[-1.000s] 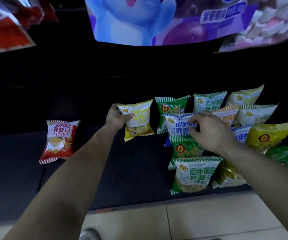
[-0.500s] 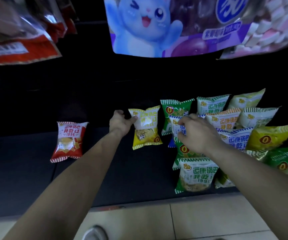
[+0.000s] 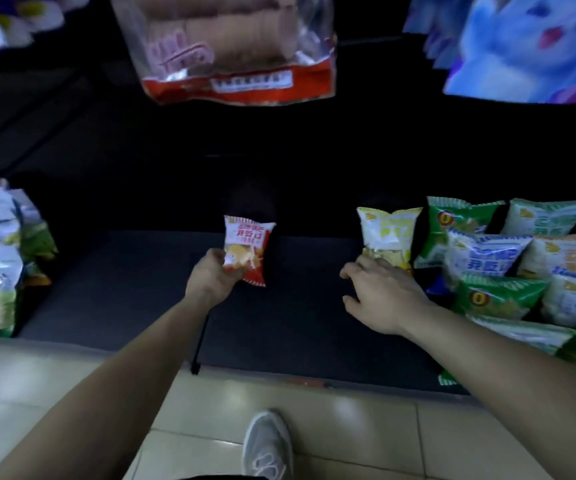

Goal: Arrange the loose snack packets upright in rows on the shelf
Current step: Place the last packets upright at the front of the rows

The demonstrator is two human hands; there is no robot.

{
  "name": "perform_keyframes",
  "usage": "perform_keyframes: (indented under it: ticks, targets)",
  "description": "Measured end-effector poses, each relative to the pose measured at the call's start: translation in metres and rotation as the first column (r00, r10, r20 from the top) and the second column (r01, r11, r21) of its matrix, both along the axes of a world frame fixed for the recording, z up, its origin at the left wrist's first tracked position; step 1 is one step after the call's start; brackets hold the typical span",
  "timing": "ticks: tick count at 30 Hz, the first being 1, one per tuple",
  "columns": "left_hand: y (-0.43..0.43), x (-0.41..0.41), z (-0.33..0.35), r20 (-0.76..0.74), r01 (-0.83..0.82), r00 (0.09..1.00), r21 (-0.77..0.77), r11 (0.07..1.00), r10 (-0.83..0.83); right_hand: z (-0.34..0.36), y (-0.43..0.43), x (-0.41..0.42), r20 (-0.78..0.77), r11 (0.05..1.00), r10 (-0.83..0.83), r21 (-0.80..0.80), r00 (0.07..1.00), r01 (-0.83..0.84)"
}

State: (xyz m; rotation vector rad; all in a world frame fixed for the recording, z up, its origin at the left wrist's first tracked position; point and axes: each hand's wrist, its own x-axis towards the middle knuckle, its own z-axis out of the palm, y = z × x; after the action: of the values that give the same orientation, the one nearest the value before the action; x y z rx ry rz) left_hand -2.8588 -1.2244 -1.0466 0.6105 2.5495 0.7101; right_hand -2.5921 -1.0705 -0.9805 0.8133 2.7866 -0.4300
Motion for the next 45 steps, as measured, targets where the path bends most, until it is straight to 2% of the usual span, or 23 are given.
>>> perform_keyframes:
  ticks: [7, 12, 17, 20, 28, 36, 45]
  targets:
    - [0.017, -0.055, -0.040, 0.124, -0.090, 0.988, 0.011, 0.996, 0.088, -0.055, -0.019, -0.037, 0.109, 0.999, 0.045, -0.036, 0.993, -0.041]
    - [0.050, -0.069, -0.064, 0.293, -0.198, 0.941, 0.067, 0.978, 0.171, -0.080, -0.016, -0.036, 0.163, 0.997, 0.056, -0.060, 0.985, -0.047]
    - [0.060, -0.070, -0.080, 0.312, -0.264, 0.921, 0.060, 0.963, 0.233, -0.080, 0.003, -0.024, 0.187, 0.998, 0.006, -0.066, 0.982, 0.006]
    - [0.055, -0.063, -0.084, 0.314, -0.195, 0.934, 0.037, 0.980, 0.173, -0.067, 0.017, -0.018, 0.167, 0.998, -0.021, -0.058, 0.986, 0.031]
    - [0.054, 0.035, -0.051, 0.377, -0.058, 0.926, 0.209, 0.976, -0.026, -0.007, 0.050, 0.028, 0.084, 0.997, -0.080, 0.001, 0.993, 0.080]
    - [0.125, 0.152, -0.032, 0.418, 0.094, 0.880, 0.312, 0.945, -0.226, 0.011, 0.086, 0.130, -0.028, 0.944, -0.330, 0.013, 0.944, 0.330]
    - [0.178, 0.192, -0.064, 0.396, 0.065, 0.900, 0.295, 0.953, -0.183, -0.005, 0.119, 0.176, -0.083, 0.887, -0.463, -0.045, 0.883, 0.460]
